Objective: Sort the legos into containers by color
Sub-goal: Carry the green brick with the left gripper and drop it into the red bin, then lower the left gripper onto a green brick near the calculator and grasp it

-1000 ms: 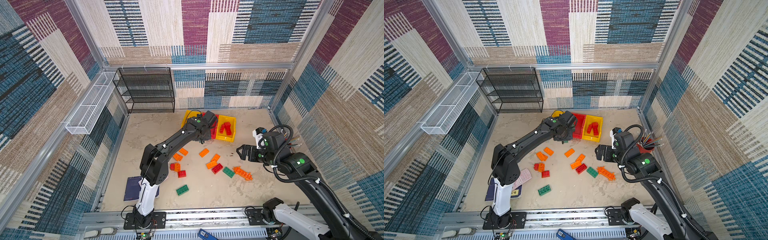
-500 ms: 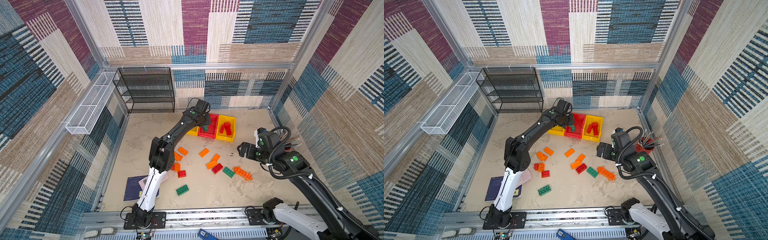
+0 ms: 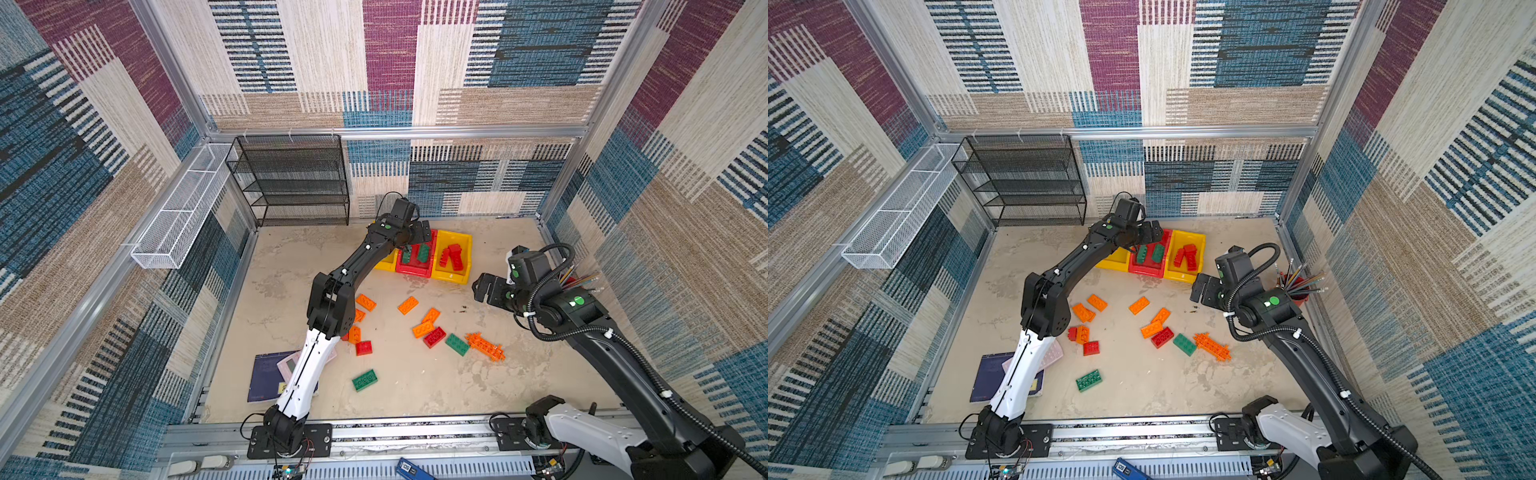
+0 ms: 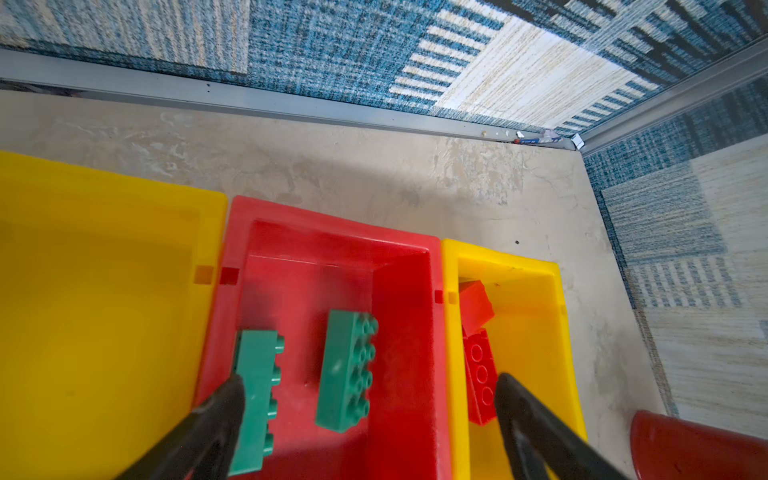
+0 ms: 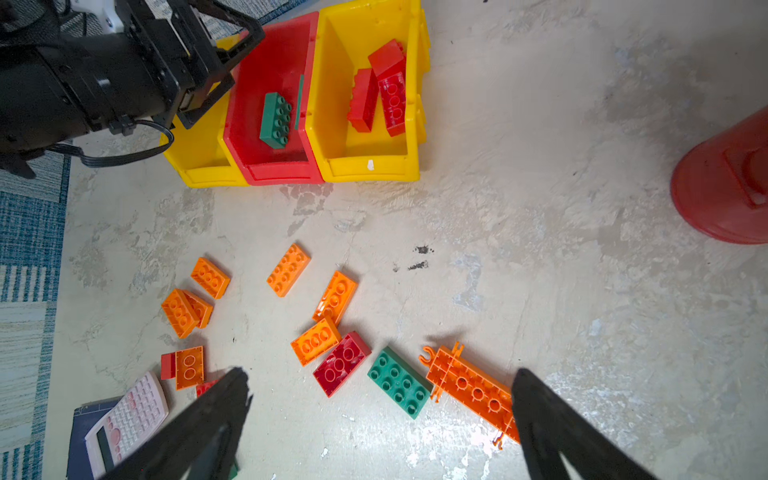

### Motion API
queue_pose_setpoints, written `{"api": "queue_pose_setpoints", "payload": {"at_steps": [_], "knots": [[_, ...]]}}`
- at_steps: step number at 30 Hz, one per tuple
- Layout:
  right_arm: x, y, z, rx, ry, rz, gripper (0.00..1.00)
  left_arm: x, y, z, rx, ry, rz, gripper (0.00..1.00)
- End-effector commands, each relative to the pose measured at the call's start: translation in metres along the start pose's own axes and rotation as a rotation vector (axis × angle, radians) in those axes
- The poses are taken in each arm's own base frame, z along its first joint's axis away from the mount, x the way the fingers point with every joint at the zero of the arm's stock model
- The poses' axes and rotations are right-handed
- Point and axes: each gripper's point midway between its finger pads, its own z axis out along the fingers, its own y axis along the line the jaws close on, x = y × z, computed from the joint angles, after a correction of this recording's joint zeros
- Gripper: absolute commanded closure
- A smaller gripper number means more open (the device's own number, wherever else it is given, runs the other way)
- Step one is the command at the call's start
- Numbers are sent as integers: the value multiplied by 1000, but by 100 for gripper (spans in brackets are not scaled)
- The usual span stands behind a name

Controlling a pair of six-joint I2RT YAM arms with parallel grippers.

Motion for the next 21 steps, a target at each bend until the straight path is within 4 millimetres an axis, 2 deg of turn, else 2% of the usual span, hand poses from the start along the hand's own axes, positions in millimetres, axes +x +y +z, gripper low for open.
{"api": "queue_pose_setpoints", "payload": {"at_steps": [1,4,7,10,16,21], "knots": [[-6,3,0,-4,-17,5,0,-18,-15,-12,70,-43,-11,1],[-6,6,-2,-17,-14,-4,0,-18,-21,-27,82,-36,-26,2],[-11,11,-6,-40,-24,-21,0,-15,-13,-50,24,-50,-43,3],[-11,17,-7,-67,-12,-54,0,-3,2,-77,-51,-38,-37,3],[0,26,-1,-134,15,-105,0,64,53,-146,-240,33,-73,3],[-1,42,4,-211,22,-154,0,125,89,-223,-380,68,-146,2]]}}
